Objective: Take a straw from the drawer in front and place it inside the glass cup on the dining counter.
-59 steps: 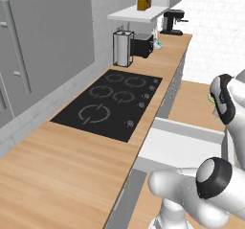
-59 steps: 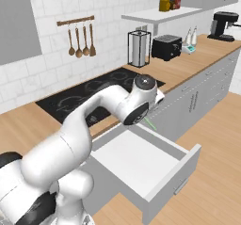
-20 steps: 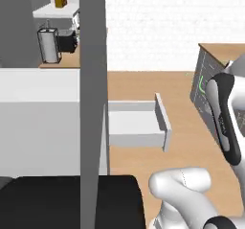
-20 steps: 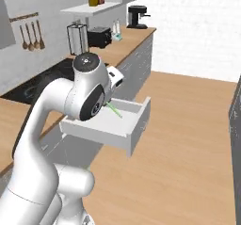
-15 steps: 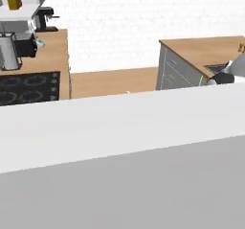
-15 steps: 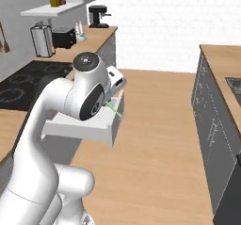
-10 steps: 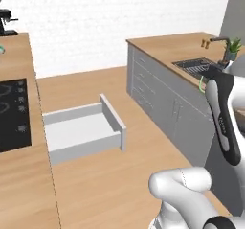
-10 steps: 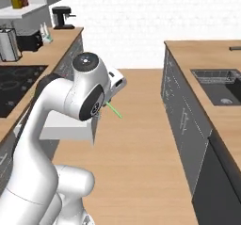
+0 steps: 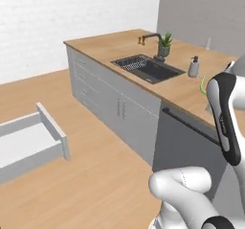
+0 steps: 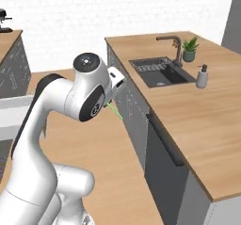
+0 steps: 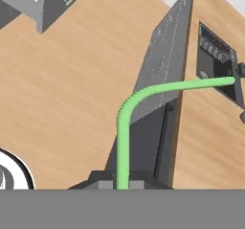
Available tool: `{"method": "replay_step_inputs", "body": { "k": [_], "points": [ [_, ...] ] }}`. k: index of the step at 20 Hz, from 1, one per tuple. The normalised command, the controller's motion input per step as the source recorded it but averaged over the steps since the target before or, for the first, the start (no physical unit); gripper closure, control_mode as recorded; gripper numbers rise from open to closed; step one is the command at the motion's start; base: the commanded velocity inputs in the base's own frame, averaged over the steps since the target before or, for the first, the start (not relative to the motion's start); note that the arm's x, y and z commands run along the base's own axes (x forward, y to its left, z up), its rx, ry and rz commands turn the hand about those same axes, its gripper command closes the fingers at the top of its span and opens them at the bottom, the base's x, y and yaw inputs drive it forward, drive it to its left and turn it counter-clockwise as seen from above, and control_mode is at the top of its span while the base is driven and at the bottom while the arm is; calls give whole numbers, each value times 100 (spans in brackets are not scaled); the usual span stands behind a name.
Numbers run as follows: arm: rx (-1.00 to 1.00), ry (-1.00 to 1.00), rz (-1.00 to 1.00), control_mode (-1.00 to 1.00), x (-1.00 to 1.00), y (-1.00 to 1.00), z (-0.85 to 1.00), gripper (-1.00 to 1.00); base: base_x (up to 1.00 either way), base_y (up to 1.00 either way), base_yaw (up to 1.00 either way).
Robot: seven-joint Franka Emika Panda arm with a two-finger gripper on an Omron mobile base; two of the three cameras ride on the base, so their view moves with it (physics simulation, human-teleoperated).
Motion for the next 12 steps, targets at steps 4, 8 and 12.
{"method": "replay_step_inputs", "body": {
  "k": [4,8,12],
  "points": [
    [0,0,0,100,0,0,0,100,-34,-92,-36],
    [0,0,0,100,0,0,0,100,-26,-100,-28],
    [0,0,0,100,0,0,0,100,-1,-100,-16]
  ]
}}
